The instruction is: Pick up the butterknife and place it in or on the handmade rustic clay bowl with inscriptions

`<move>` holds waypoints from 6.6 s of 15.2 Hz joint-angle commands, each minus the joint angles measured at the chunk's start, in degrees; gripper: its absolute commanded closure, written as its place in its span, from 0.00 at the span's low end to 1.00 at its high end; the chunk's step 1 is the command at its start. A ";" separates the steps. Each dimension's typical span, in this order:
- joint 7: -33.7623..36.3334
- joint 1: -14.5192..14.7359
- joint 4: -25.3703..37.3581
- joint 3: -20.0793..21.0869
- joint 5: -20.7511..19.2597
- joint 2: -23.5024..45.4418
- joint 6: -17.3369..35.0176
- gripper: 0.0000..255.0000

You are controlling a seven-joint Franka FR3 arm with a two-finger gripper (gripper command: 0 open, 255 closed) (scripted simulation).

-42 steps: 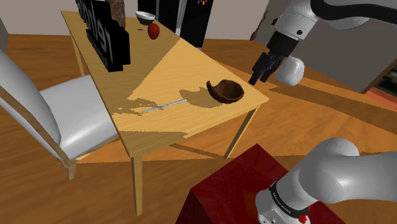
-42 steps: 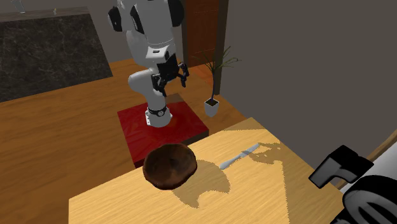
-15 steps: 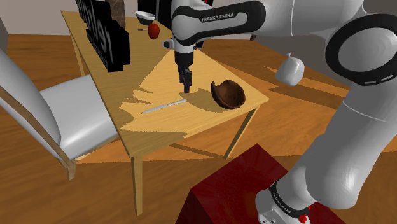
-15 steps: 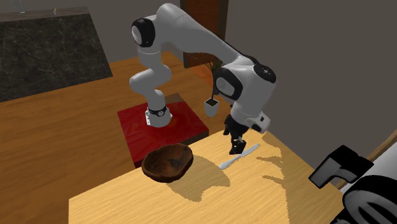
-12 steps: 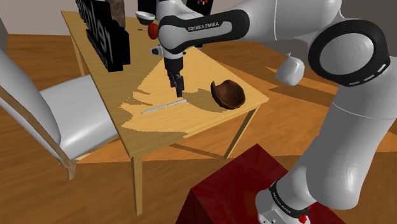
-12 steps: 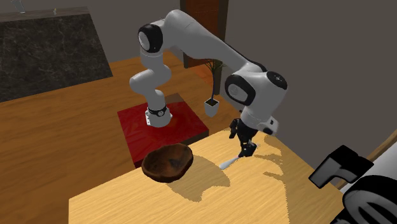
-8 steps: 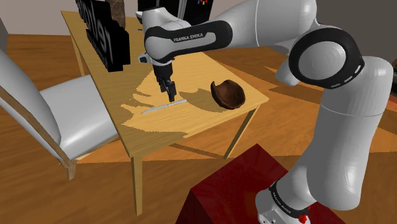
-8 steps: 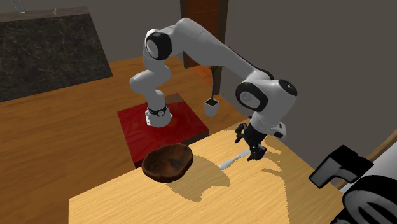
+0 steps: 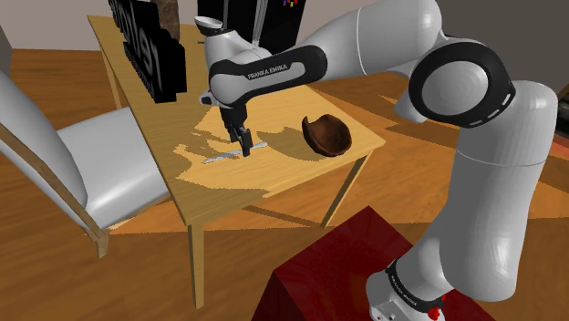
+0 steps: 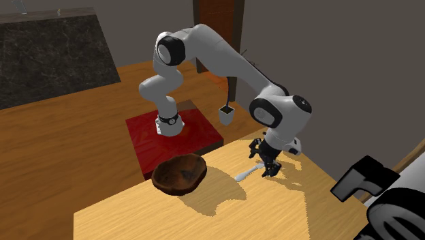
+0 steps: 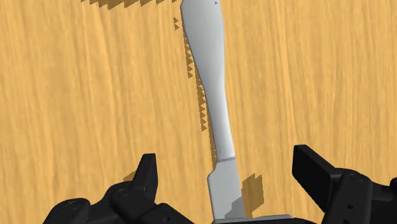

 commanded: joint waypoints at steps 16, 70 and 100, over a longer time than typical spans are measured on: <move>-0.16 -0.12 -0.10 -0.06 -0.02 0.06 0.19 1.00; -24.58 -13.15 -11.15 -9.79 -2.00 -26.77 -11.50 1.00; -27.67 -16.07 -22.29 -12.93 -3.41 -26.23 1.11 0.00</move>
